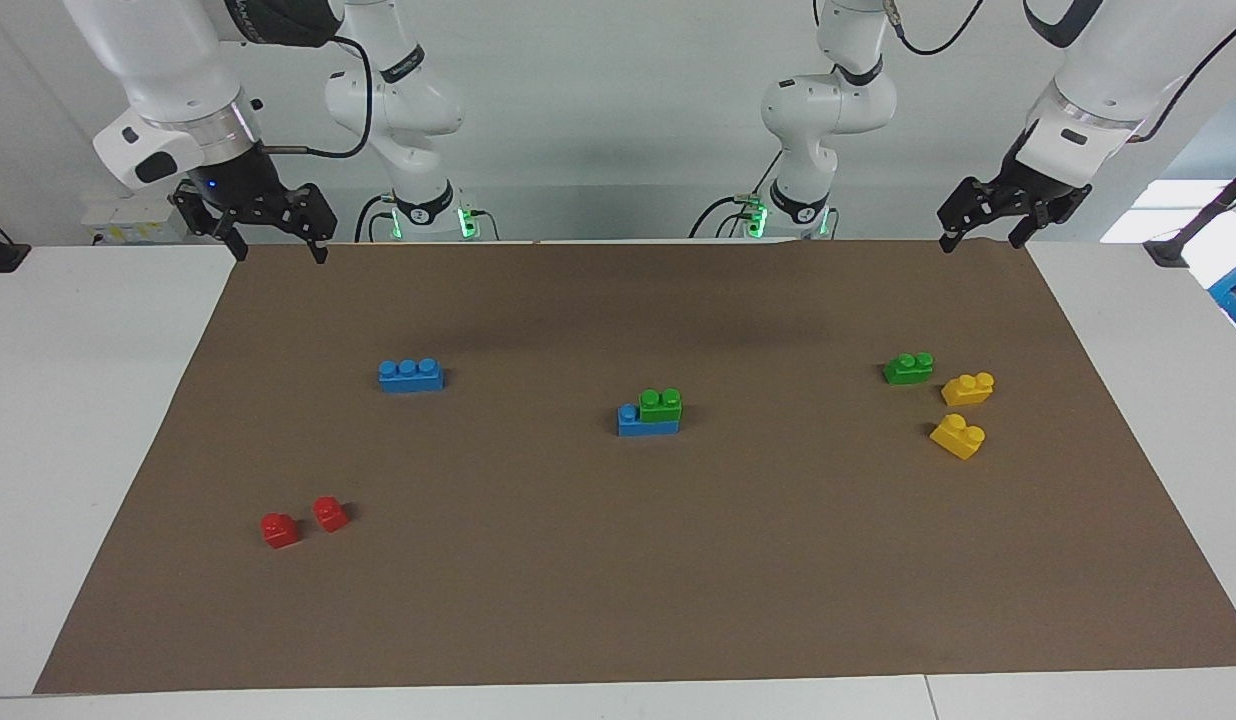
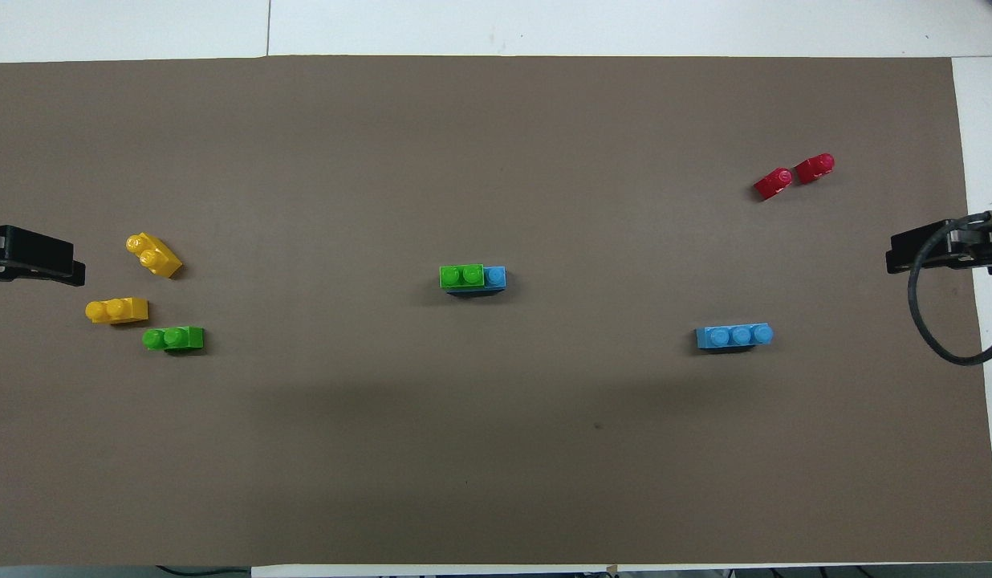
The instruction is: Remove green block with left arm and hold with right
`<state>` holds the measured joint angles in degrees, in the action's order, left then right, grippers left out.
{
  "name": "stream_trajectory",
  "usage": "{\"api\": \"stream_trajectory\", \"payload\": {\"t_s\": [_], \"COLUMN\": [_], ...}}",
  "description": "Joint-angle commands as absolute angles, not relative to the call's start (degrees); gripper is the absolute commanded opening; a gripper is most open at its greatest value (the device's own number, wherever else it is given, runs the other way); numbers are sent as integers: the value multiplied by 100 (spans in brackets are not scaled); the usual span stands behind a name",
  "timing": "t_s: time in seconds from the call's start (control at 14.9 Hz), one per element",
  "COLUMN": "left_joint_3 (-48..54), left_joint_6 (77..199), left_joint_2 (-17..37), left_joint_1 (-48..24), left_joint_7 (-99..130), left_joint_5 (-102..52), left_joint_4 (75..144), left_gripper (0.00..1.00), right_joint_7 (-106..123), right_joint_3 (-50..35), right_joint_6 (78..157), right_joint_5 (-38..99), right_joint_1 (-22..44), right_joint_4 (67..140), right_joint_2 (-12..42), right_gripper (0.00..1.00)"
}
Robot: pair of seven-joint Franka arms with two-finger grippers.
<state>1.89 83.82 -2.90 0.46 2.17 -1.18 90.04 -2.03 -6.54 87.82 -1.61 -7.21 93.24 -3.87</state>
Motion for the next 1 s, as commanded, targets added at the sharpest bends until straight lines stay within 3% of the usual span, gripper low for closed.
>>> {"api": "stream_trajectory", "payload": {"t_s": [0.0, 0.67, 0.94], "left_joint_3": [211, 220, 237], "left_joint_6": [8517, 8543, 8701], "left_joint_2": [-387, -396, -404], "left_joint_1": [70, 70, -148], "left_joint_7": [149, 385, 2332], "left_joint_5": [-9, -26, -88], "left_joint_4": [9141, 9149, 9219], "left_gripper": [100, 100, 100], "right_joint_7": [-18, -26, -9], "right_joint_3": [-685, -677, -677], "right_joint_6": [8895, 8903, 8912], "right_joint_5": [-97, -88, -88], "right_joint_1": [-817, -817, -826], "right_joint_4": [9501, 9738, 9747], "right_joint_2": [-527, -650, -659], "right_gripper": [100, 100, 100]}}
